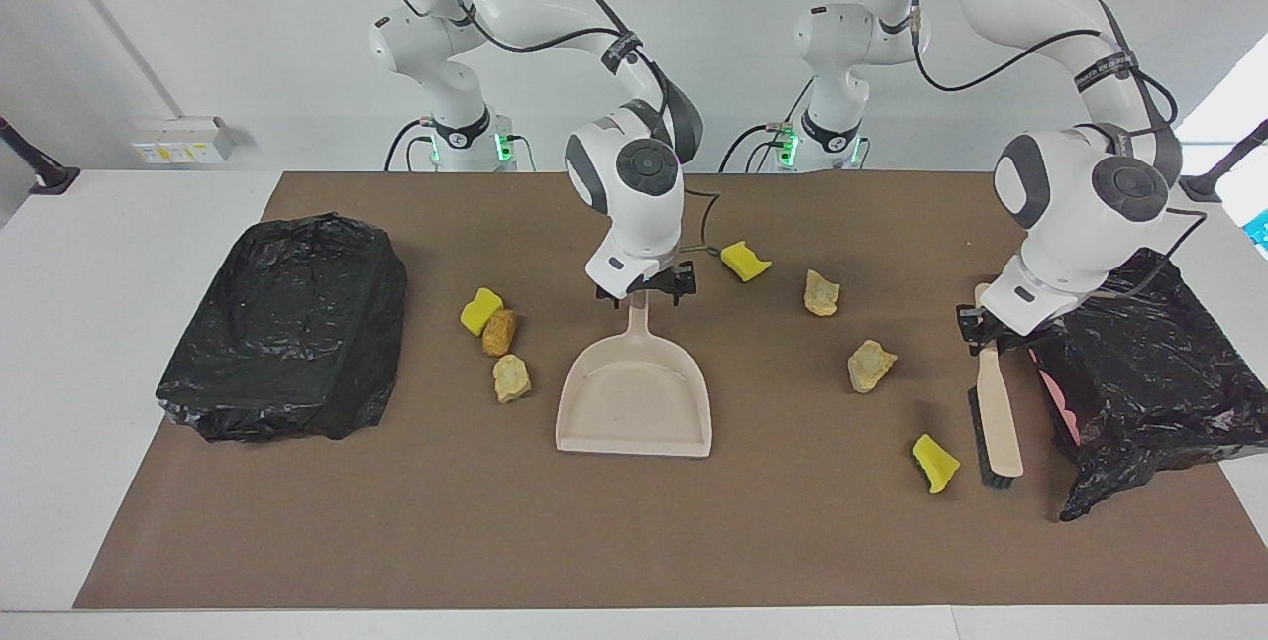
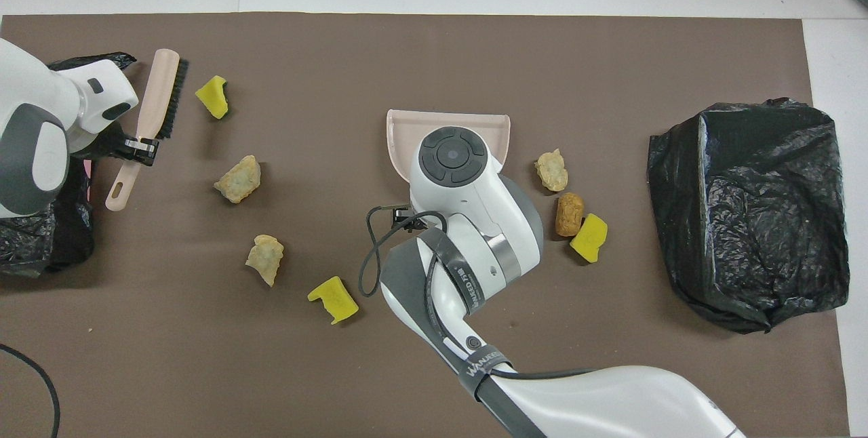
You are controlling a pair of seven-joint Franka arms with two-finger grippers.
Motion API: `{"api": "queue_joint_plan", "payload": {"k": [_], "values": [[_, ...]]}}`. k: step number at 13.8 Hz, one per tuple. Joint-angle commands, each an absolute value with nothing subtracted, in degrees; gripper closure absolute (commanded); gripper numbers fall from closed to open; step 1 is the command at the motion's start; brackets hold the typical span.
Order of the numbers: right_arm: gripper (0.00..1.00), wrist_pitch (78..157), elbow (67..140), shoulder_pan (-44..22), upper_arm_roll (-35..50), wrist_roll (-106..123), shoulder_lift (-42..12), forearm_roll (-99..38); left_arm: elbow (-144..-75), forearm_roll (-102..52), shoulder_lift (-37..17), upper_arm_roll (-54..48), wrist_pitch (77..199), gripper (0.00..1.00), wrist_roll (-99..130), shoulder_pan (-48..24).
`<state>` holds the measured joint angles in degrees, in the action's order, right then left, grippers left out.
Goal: Sweep and dump trash in bin
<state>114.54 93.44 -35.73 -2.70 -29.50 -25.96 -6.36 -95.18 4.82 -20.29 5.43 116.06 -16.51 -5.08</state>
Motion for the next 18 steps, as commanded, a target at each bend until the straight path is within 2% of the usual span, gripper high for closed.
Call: {"api": "queue_joint_plan", "payload": {"k": [1,2,4,5,6,9,11,13,15,18], "values": [[0.0,114.6,94.5,-35.2,-2.5,-30.3,-25.1,-7.1,-90.9,8.6,-25.3,4.7,120.1,1.0,-21.0,-4.4],[0.1,114.5,94.5,-35.2,-2.5,-30.3,-25.1,-7.1,-91.0,8.7,-25.9,4.7,120.1,1.0,-22.0,-4.0],[0.41,114.3,94.5,-35.2,-2.5,-30.1,-25.1,-7.0,-91.7,8.2,-25.6,4.7,118.5,1.0,-25.0,-4.3],[0.64,114.3,94.5,-35.2,-2.5,-30.1,-25.1,-7.1,-92.3,8.1,-25.2,4.6,117.3,1.0,-25.2,-4.4],[1.0,114.2,94.4,-35.2,-2.5,-30.3,-25.1,-7.2,-92.7,8.0,-25.0,4.5,115.6,1.0,-25.2,-4.7],[1.0,113.9,94.5,-34.9,-2.5,-30.1,-25.1,-7.8,-97.4,7.7,-22.2,4.0,112.4,1.0,-25.3,-5.7],[1.0,112.9,94.3,-33.0,-1.8,-23.2,-25.1,-11.0,-102.3,7.6,-19.4,4.2,111.8,1.0,-24.5,-8.9],[1.0,113.7,94.2,-33.2,-2.0,-16.1,-25.1,-15.2,-103.7,7.6,-18.0,4.3,108.2,1.0,-24.3,-11.5],[1.0,113.5,94.1,-32.2,-2.4,-10.1,-23.8,-14.9,-104.2,7.6,-17.1,4.2,103.2,1.0,-22.2,-13.8],[1.0,109.3,94.8,-28.8,-2.3,1.4,-19.9,-12.6,-109.1,7.6,-12.7,4.2,101.9,1.0,-17.9,-18.3]]}}
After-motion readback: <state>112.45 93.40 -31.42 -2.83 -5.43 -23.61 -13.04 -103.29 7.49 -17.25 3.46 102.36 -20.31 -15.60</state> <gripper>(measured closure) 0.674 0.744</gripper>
